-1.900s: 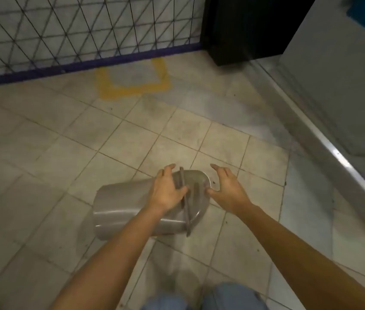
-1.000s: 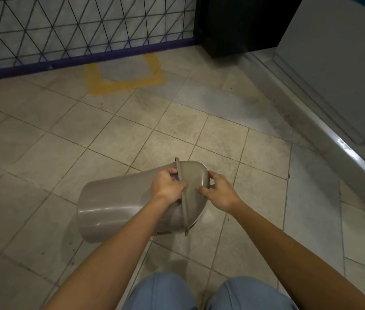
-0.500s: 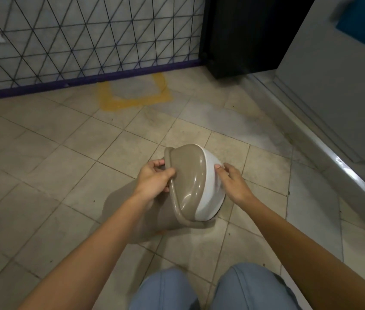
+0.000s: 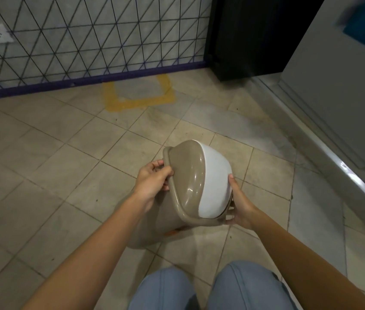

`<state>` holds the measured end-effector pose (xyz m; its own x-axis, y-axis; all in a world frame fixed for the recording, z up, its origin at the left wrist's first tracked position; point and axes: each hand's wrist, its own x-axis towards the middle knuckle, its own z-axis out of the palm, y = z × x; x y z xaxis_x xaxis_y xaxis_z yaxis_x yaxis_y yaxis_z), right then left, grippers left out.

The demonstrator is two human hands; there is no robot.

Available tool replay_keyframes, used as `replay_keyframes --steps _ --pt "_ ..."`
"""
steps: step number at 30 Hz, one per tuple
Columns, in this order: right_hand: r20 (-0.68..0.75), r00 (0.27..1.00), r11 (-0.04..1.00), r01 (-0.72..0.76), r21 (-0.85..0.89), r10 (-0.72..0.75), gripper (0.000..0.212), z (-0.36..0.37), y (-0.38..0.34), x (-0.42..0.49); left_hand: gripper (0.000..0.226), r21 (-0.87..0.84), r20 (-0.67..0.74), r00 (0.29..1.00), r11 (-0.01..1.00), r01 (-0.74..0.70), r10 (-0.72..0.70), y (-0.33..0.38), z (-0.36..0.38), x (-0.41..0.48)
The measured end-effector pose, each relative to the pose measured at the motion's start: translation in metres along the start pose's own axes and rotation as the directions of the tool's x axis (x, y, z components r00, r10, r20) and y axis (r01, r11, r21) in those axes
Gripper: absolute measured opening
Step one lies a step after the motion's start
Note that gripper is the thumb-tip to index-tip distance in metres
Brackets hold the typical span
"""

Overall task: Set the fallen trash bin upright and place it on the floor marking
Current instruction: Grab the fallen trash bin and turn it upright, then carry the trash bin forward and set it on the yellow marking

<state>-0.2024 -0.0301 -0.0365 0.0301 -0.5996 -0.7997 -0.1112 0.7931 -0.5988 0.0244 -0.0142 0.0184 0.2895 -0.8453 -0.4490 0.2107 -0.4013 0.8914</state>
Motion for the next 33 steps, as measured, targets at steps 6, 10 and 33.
replay_keyframes --steps 6,10,33 --pt "0.052 0.997 0.996 0.055 -0.063 -0.052 0.105 0.003 -0.007 -0.006 0.033 -0.003 -0.019 0.999 0.999 -0.039 0.039 0.003 -0.017 0.000" --pt "0.115 0.989 0.982 0.113 -0.149 -0.096 0.092 0.003 -0.016 -0.017 0.034 -0.022 -0.038 0.999 0.999 -0.032 0.031 0.004 -0.026 -0.002" --pt "0.232 0.943 0.900 0.304 -0.313 -0.238 0.091 -0.002 -0.017 -0.059 0.036 0.034 -0.019 0.999 0.998 0.043 -0.042 -0.035 -0.061 -0.004"
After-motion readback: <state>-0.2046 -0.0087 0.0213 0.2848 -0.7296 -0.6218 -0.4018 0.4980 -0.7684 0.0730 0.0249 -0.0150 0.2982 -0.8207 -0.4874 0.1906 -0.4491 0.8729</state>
